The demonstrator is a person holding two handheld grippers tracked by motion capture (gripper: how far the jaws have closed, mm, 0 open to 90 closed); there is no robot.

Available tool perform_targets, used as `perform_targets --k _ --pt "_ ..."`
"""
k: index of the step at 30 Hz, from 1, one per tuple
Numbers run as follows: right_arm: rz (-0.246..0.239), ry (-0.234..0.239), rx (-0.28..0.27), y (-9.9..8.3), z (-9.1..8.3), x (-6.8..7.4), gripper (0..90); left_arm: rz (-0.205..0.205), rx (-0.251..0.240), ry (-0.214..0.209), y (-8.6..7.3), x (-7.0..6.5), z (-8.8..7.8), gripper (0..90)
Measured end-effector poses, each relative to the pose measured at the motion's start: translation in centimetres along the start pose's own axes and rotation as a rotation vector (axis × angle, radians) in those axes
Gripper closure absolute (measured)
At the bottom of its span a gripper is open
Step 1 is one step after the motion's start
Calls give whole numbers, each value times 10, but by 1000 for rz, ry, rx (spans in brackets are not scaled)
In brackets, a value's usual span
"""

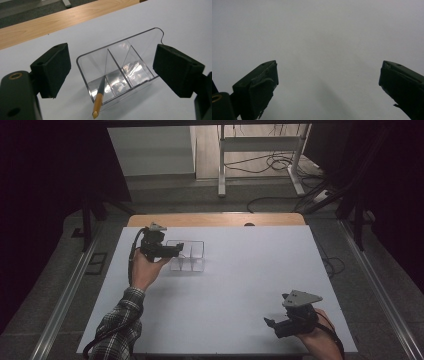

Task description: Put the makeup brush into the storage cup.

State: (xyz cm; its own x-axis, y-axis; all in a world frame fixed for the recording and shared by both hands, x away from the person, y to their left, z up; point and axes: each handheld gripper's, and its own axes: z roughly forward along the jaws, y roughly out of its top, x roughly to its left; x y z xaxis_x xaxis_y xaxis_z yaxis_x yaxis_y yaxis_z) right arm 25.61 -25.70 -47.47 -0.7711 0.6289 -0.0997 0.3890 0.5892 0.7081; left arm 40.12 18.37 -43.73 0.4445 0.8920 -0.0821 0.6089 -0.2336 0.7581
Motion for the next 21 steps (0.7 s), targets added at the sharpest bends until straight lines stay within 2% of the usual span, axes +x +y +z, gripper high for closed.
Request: perform_targets --k 6,9,21 --pt "-3 -1 2 0 0 0 28 -2 -4 -8 -3 1 -3 108" --pt "-2 -1 4 0 0 0 28 2 -4 -30 -4 1 -5 86" --pt "-5 -3 6 0 1 0 28 24 -16 -43 -8 -1 -15 42"
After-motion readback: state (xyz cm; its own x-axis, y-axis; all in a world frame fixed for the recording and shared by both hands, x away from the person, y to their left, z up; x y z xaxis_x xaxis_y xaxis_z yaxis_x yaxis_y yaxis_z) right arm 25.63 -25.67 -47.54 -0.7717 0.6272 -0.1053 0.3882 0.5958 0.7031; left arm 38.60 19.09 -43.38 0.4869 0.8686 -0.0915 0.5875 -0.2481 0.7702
